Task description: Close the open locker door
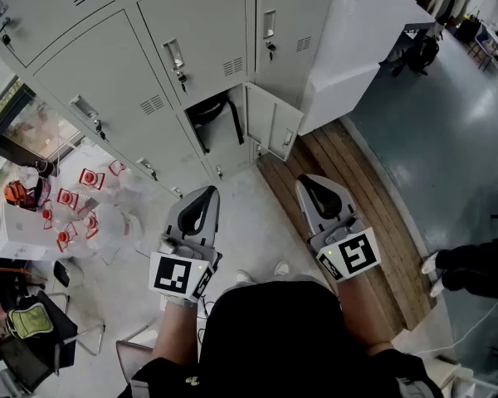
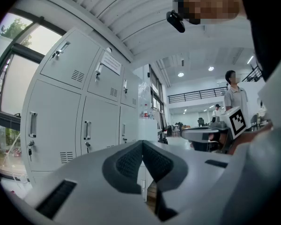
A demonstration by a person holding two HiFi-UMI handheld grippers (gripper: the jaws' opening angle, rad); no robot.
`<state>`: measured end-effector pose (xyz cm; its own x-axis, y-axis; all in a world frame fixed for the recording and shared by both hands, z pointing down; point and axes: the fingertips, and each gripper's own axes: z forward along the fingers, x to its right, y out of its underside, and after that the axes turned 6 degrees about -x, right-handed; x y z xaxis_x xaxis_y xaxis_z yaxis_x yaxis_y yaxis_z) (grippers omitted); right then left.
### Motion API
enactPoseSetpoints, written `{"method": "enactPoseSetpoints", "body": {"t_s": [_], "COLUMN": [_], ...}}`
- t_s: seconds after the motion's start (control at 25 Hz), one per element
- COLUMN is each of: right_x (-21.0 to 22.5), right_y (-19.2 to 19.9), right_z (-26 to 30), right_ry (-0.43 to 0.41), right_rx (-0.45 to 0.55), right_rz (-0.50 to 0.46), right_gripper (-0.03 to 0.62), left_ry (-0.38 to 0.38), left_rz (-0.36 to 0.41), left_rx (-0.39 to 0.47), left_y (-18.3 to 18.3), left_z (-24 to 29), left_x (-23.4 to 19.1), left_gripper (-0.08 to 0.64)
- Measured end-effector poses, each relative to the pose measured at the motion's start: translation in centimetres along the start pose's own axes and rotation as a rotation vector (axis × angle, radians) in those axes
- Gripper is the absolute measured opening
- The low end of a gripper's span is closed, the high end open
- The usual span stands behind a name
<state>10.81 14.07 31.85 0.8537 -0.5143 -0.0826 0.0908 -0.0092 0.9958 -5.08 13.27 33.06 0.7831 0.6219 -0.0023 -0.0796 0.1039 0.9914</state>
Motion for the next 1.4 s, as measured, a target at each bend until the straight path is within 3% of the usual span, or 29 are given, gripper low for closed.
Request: {"method": "enactPoseSetpoints", "body": {"t_s": [0.32,0.64,0.8,1.0,1.4], "right_x": [-1.5,-4.1,-4.2,-2.0,6.8], "right_y": [0.4,0.8,1.8,3.1,5.2], "right_z": [0.3,1.7,2.3,3.8,11.3], "right_ry": [-0.011,-0.004,0.020,0.032,-0.050], "right_rx": [-0.014,-0.002,-0.020,-0.027,-0.019], "right_rz": [0.007,0.045,0.042,0.088,0.173], "right_gripper": [0.032,0.034,0.034,0.034,0.034], "left_ry": [-0.037,-0.015,-0.007,0.001,-0.082], "left_rz": [-0.021,-0.068,-0.042,-0.031,0.000], "left_rx": [0.000,-0.011,-0.034,-0.013,-0.097], "left_y": [0.5,1.6,2.7,2.3,3.1], "left_z": [-1.8,-3.8,-3.6,-1.5,7.7], "left_x": [-1.3,-3.7,-4.2,-4.6,-7.3], "left_gripper": [0.021,0.021,0.021,0.021,0.021]}}
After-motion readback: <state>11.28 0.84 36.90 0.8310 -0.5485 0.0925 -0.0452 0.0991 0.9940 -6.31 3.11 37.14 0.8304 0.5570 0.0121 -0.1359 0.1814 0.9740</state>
